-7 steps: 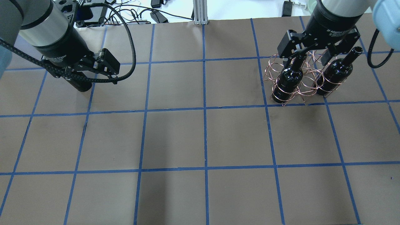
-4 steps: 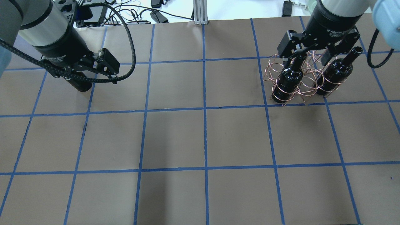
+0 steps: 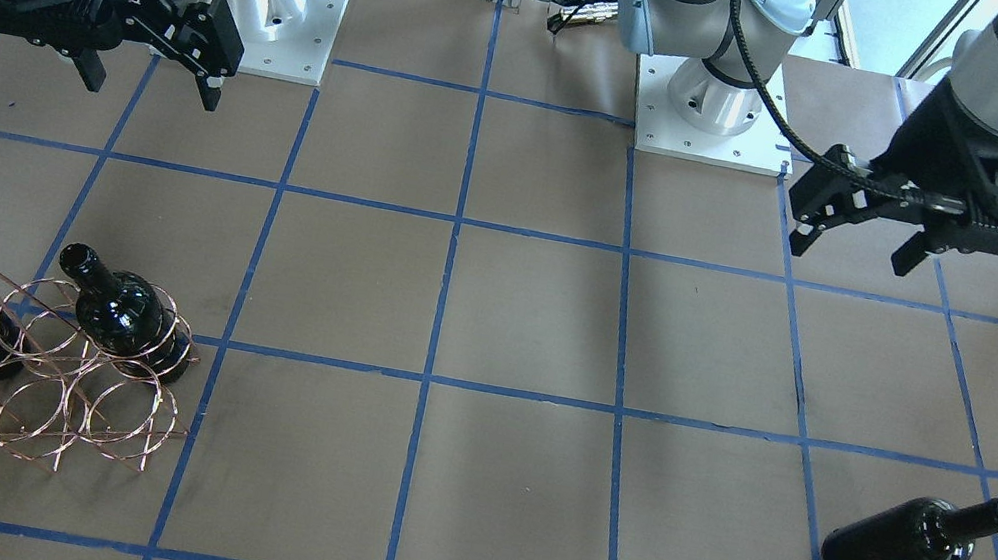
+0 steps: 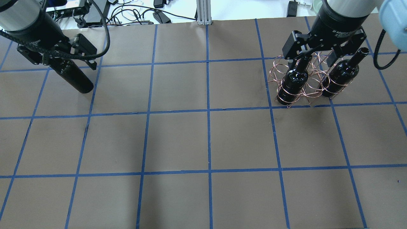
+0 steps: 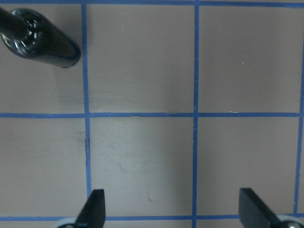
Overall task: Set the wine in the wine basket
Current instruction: 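Move the left gripper down onto the dark wine bottle and grasp it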
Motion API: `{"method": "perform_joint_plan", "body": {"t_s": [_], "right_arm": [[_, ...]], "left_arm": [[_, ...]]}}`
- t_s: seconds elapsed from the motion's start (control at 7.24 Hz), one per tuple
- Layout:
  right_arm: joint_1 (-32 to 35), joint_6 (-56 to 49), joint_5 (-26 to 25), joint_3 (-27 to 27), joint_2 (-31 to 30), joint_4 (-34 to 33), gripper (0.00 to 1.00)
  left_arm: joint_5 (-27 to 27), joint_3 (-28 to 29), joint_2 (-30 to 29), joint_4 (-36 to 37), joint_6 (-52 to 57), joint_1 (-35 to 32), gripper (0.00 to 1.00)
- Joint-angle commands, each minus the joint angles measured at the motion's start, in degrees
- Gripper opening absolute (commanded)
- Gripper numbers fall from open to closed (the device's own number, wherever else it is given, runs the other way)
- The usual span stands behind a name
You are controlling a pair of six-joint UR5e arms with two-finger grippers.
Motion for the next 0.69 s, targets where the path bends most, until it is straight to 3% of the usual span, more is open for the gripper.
{"method": "perform_joint_plan", "body": {"t_s": [0.0, 0.55], "right_arm": [[0.0, 0.0, -0.1, 0.06, 0.06, 0.0, 1.0], [0.0, 0.0, -0.02, 0.32, -0.02, -0.08, 1.0]], "left_arm": [[0.88, 6.35, -5.79, 0.09, 7.57, 6.21, 1.0], [0.88, 13.49, -17.65, 5.26, 15.15, 11.95, 1.0]]}}
